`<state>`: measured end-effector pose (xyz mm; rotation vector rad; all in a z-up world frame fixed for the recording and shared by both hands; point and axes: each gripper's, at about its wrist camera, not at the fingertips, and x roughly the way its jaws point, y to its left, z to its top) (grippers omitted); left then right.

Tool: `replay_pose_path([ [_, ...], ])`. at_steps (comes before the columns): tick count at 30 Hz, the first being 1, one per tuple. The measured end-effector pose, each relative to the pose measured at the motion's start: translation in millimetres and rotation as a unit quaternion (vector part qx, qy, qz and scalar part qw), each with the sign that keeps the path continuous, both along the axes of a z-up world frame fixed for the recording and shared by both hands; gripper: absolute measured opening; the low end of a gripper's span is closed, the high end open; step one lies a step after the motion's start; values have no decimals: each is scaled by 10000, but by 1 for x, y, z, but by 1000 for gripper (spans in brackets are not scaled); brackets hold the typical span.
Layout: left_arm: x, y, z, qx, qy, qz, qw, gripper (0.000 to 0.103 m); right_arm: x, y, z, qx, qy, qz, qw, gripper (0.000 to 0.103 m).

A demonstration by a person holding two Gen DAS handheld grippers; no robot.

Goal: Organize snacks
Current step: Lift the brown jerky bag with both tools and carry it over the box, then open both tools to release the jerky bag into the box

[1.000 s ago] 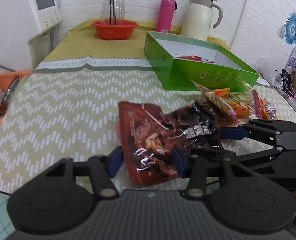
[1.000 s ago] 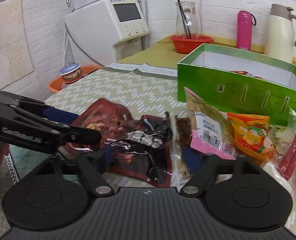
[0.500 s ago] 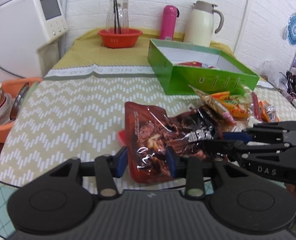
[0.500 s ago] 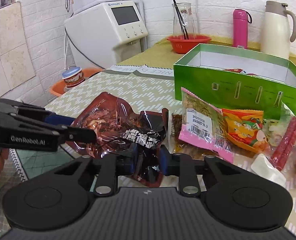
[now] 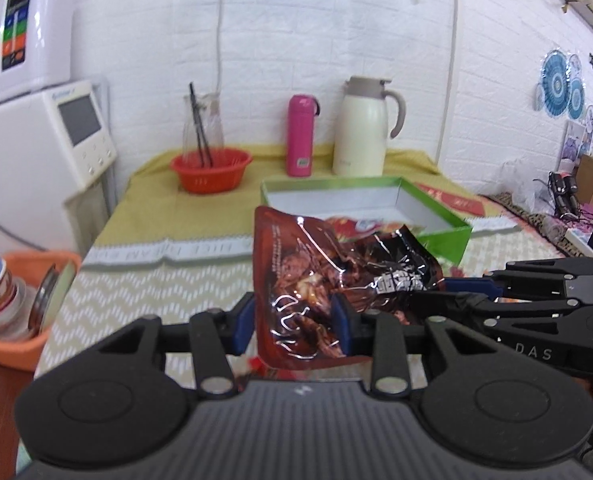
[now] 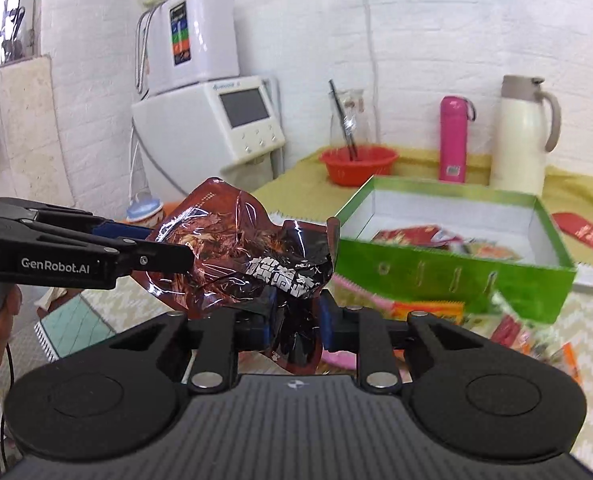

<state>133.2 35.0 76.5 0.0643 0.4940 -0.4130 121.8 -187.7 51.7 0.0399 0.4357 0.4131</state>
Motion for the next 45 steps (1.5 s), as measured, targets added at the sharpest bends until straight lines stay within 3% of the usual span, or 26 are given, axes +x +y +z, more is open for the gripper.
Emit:
replay_pose_path([
  [8, 47, -46, 18, -407, -12, -422, 9983, 33, 26, -45, 14, 30, -77, -552, 9984, 40],
  [15, 93, -95, 14, -386, -10, -730, 9966, 33, 57, -85, 9, 68, 30, -938, 9956, 40],
  [25, 160, -141, -3, -352, 203, -895, 9952, 33, 107, -124, -8, 133, 225, -1210, 9923, 40],
  [39, 217, -158, -41, -287, 690, -752, 9944, 35, 160, -137, -36, -50, 553, -1204, 9912, 40],
  [40, 217, -158, -42, -261, 667, -738, 9947, 39, 161, -135, -37, -139, 496, -1130, 9923, 43],
  [41, 217, -157, -42, -271, 612, -716, 9952, 63, 161, -133, -38, -217, 418, -1073, 9931, 44],
  [42, 214, -156, -41, -313, 479, -651, 9962, 68, 160, -130, -38, -341, 323, -1014, 9937, 59],
  [43, 210, -154, -38, -358, 307, -599, 9971, 68, 158, -127, -39, -513, 196, -1010, 9934, 93],
  [44, 207, -153, -36, -354, 184, -590, 9975, 71, 155, -123, -39, -672, 22, -1057, 9921, 103],
  [45, 205, -152, -34, -321, 121, -568, 9978, 74, 151, -120, -39, -799, -151, -1085, 9908, 103],
])
